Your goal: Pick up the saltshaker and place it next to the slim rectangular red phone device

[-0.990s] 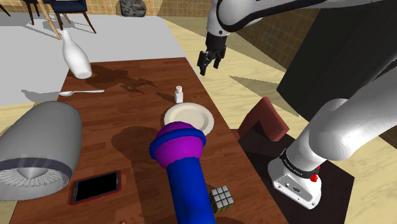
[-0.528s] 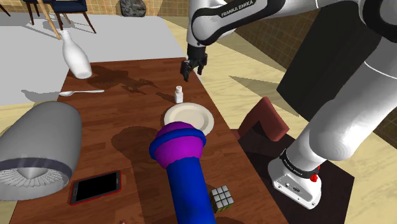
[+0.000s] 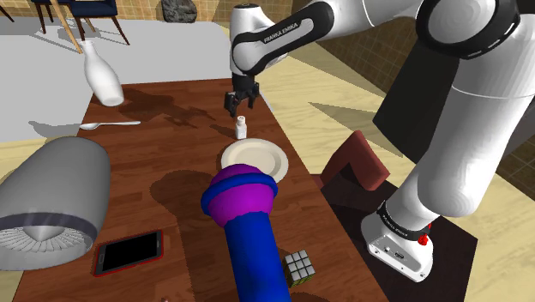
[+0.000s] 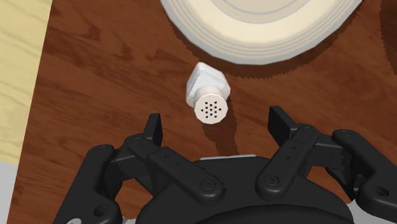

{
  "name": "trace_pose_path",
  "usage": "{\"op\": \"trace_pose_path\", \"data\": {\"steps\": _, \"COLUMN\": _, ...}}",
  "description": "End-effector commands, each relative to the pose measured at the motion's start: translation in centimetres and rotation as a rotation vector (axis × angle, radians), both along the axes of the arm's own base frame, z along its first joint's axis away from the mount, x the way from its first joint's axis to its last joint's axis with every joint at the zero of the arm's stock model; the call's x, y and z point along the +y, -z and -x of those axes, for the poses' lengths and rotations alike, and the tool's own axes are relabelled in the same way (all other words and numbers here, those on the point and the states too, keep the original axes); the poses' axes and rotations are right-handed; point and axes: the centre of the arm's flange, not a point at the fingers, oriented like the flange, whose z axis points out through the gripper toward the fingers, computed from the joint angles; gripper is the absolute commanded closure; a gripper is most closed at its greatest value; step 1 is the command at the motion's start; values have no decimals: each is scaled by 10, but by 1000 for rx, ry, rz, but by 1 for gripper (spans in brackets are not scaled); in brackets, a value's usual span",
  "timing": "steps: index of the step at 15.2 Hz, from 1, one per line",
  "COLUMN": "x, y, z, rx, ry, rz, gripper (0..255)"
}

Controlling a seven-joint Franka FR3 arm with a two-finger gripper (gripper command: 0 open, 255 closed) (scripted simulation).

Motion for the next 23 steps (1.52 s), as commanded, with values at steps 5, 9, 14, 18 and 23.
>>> {"op": "trace_pose_path", "data": {"steps": 5, "x": -1, "y": 31, "z": -3, "rx": 0, "ry": 0, "rz": 0, "gripper": 0}}
{"op": "trace_pose_path", "data": {"steps": 9, "x": -1, "y": 34, "z": -3, "rx": 0, "ry": 0, "rz": 0, "gripper": 0}}
{"op": "trace_pose_path", "data": {"steps": 14, "x": -1, "y": 34, "z": -3, "rx": 0, "ry": 0, "rz": 0, "gripper": 255}}
{"op": "trace_pose_path", "data": {"steps": 18, "x": -1, "y": 34, "z": -3, "rx": 0, "ry": 0, "rz": 0, "gripper": 255}}
{"op": "trace_pose_path", "data": {"steps": 23, "x": -1, "y": 34, "z": -3, "rx": 0, "ry": 0, "rz": 0, "gripper": 255}}
